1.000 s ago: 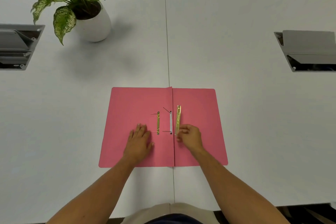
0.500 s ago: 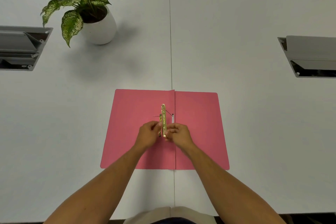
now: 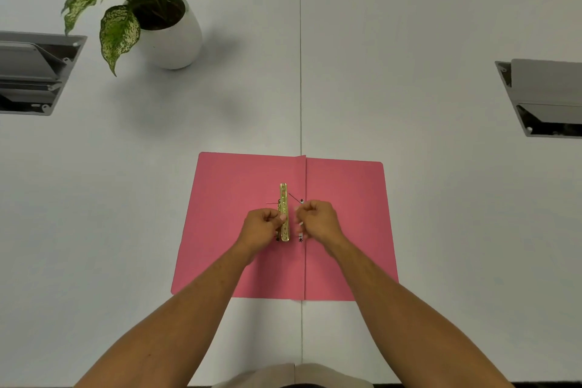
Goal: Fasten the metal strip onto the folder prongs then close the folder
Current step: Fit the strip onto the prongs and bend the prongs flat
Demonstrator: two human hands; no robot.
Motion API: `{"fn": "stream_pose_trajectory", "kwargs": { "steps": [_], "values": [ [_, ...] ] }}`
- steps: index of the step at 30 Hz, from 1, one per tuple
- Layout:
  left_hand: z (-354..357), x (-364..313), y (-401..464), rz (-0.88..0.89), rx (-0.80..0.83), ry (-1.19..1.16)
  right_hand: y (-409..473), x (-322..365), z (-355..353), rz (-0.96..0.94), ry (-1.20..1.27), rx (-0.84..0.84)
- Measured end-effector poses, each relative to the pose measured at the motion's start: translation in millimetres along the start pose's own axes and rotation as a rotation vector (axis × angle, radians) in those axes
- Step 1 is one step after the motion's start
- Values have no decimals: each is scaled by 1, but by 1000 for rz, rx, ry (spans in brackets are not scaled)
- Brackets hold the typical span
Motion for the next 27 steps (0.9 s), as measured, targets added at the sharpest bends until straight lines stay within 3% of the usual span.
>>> {"fn": "stream_pose_trajectory", "kwargs": {
  "steps": [6,19,27],
  "values": [
    [2,0,6,-21,35,-14,23,15,2,-88,-111,41],
    [5,11,13,-61,51,-29,31,17,5,43,-117,164],
    [9,7,14,-84,82,-35,30,12,9,29,-56,56]
  ]
}}
Point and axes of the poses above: each hand's wrist, its own y-axis towards the middle knuckle, its own z-axis out of the palm, x = y × z, the point moved 1 cm from there along y, towards the middle knuckle, and after that the axes turned 2 degrees about -y, right-handed, at the moved point
